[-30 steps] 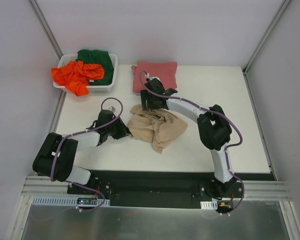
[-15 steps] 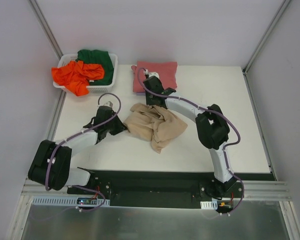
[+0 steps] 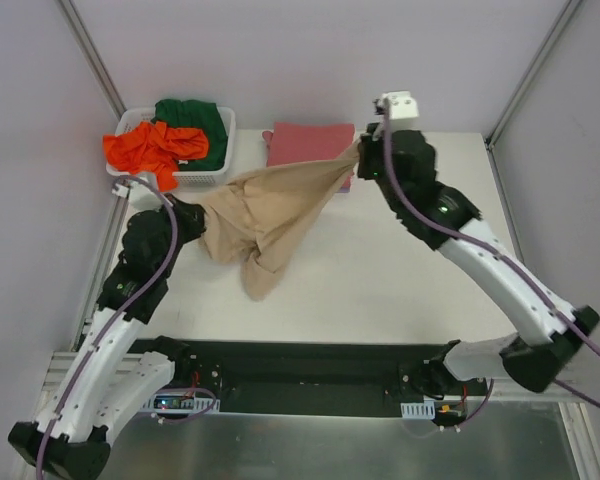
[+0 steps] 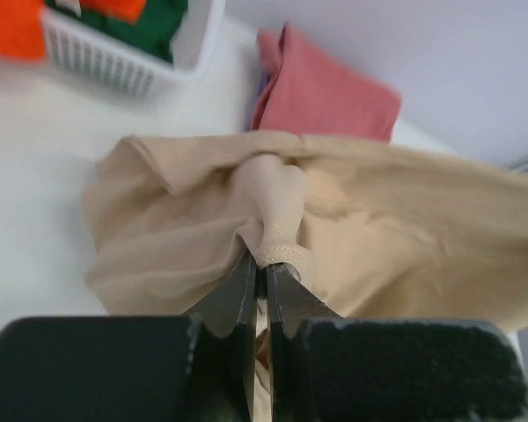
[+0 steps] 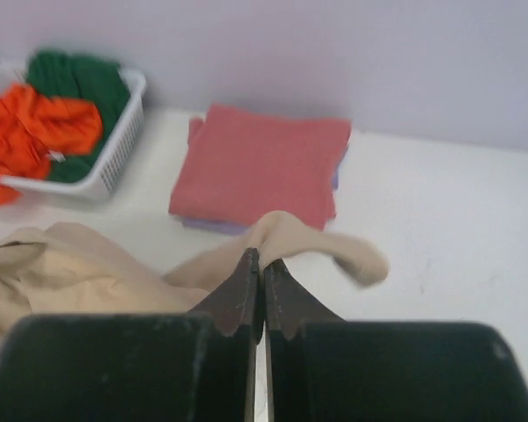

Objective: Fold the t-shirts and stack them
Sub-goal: Flatten out the tshirt

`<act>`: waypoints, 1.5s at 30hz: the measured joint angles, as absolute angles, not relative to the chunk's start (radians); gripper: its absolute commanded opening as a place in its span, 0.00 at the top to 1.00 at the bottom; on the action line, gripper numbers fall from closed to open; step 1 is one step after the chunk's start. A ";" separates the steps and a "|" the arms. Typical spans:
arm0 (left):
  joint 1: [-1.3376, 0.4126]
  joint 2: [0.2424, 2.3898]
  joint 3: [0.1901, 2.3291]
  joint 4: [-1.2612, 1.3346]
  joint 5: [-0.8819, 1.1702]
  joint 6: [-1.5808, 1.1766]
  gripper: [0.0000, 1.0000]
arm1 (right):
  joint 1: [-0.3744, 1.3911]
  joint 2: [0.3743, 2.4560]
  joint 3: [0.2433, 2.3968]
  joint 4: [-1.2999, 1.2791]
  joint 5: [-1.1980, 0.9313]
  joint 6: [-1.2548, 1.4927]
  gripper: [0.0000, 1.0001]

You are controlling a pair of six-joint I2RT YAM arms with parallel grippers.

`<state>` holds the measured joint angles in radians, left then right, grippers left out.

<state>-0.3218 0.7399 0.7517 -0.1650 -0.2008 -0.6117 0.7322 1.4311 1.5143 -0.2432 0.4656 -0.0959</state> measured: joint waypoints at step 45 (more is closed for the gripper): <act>-0.305 1.493 1.195 -0.291 -0.377 -0.410 0.01 | 0.164 1.910 1.533 -0.383 0.276 -0.145 0.04</act>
<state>-0.3054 1.4925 1.1946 -0.2909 -0.3775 -0.4103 0.1638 1.9099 1.5333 -0.3832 0.2760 -0.1452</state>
